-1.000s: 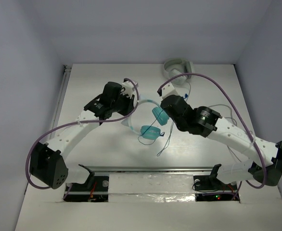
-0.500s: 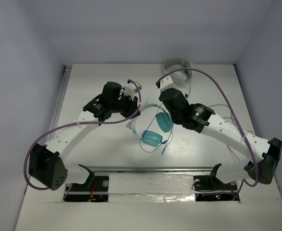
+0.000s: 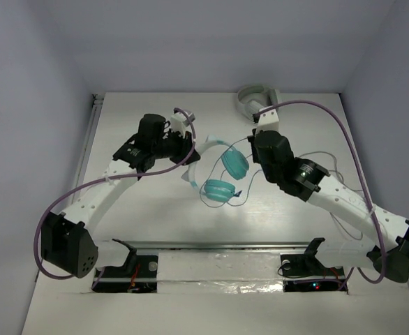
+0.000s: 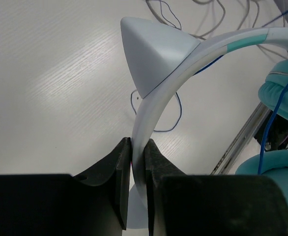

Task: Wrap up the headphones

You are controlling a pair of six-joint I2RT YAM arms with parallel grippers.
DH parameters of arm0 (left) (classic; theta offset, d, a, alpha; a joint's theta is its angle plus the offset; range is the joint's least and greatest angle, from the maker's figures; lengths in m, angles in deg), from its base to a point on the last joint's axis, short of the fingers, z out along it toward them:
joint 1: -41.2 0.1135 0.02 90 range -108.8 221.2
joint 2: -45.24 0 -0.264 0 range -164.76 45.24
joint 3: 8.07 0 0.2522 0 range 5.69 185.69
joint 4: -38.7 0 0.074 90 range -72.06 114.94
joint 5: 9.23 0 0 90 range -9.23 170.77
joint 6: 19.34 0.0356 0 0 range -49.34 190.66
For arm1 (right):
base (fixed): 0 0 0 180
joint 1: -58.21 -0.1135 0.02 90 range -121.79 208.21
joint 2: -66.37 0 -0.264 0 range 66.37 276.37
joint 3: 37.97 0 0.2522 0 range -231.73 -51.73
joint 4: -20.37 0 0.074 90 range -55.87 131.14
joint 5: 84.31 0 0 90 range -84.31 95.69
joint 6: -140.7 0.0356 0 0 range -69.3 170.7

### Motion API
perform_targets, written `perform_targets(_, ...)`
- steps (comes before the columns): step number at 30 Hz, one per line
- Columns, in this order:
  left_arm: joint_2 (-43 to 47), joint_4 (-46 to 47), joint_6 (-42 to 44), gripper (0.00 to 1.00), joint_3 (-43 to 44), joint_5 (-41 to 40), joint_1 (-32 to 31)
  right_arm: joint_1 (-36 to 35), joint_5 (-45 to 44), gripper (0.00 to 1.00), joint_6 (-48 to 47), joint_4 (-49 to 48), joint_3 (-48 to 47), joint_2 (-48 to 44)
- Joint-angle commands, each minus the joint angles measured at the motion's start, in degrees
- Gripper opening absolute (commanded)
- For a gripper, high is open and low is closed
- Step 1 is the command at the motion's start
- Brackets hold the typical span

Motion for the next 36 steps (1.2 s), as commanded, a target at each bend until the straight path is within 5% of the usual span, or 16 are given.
perform_targets(1,4.3,7.0,-5.6,0.00,3.8,2.2,2.7,0.3,3.7,0.00,7.0,-7.5,1.5,-2.5)
perform_targets(19,7.4,13.8,-14.0,0.00,5.6,11.1,5.6,3.8,17.9,0.01,13.2,-29.6,14.4,-2.9)
perform_targets(25,7.1,17.1,-16.7,0.00,5.2,13.6,5.6,4.4,22.4,0.33,14.4,-34.9,17.2,-5.8)
perform_targets(30,7.2,19.0,-18.6,0.00,3.9,14.7,5.6,7.1,27.4,0.43,14.9,-38.8,20.3,-7.2)
perform_targets(36,7.5,20.5,-21.1,0.00,4.1,14.9,5.6,11.7,40.3,0.69,17.6,-50.7,25.2,-6.8)
